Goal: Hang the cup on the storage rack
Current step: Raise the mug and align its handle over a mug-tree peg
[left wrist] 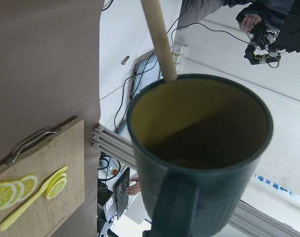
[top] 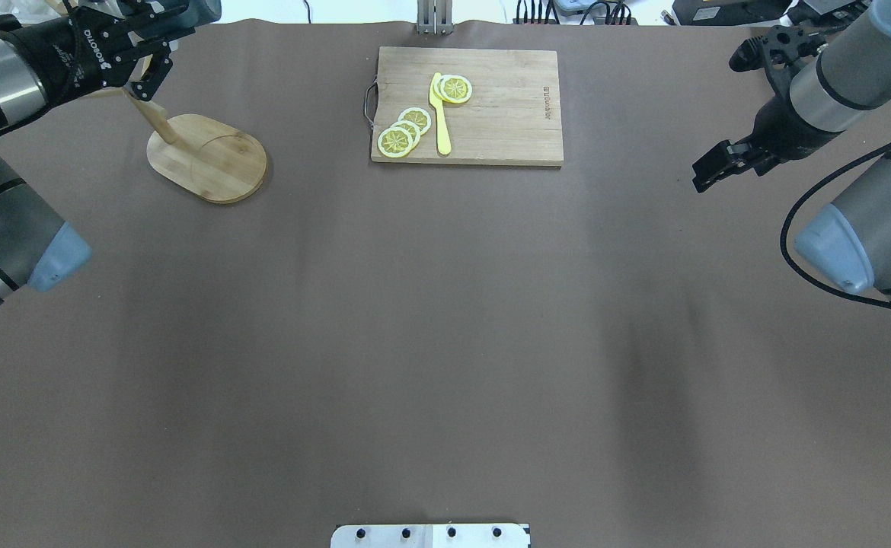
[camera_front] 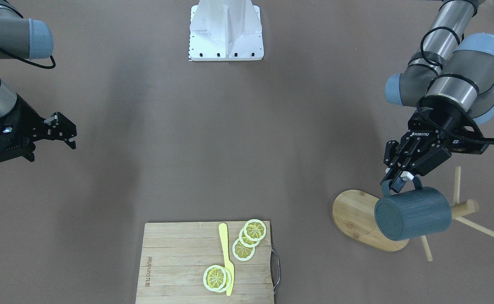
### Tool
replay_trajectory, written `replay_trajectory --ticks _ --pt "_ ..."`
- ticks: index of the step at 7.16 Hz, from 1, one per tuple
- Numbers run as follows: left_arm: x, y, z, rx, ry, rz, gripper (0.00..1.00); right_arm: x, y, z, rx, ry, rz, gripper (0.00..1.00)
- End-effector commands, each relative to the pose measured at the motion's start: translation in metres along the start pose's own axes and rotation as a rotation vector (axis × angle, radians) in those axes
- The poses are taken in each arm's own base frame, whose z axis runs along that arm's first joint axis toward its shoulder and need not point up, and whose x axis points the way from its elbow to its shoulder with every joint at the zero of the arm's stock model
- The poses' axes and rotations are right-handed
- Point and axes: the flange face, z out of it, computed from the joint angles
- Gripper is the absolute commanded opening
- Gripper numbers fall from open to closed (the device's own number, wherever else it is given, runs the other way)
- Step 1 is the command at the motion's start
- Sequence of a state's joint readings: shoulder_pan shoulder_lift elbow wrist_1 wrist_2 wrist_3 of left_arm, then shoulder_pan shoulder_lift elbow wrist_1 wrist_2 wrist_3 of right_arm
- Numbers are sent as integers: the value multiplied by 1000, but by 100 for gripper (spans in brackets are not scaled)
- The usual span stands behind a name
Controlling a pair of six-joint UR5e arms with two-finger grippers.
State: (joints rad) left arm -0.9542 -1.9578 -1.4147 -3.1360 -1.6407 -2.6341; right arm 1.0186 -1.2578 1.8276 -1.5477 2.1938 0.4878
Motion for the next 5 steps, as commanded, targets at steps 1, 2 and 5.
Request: replay_trajectory --ticks 1,2,5 --pt "-10 -6 2 15 -10 -19 0 1 1 1 -2 1 1 100" --pt "-12 -10 0 22 -14 -45 0 1 1 1 -2 1 1 100" --pt "-20 -27 -14 43 -30 -115 0 -1 0 1 -2 1 0 100"
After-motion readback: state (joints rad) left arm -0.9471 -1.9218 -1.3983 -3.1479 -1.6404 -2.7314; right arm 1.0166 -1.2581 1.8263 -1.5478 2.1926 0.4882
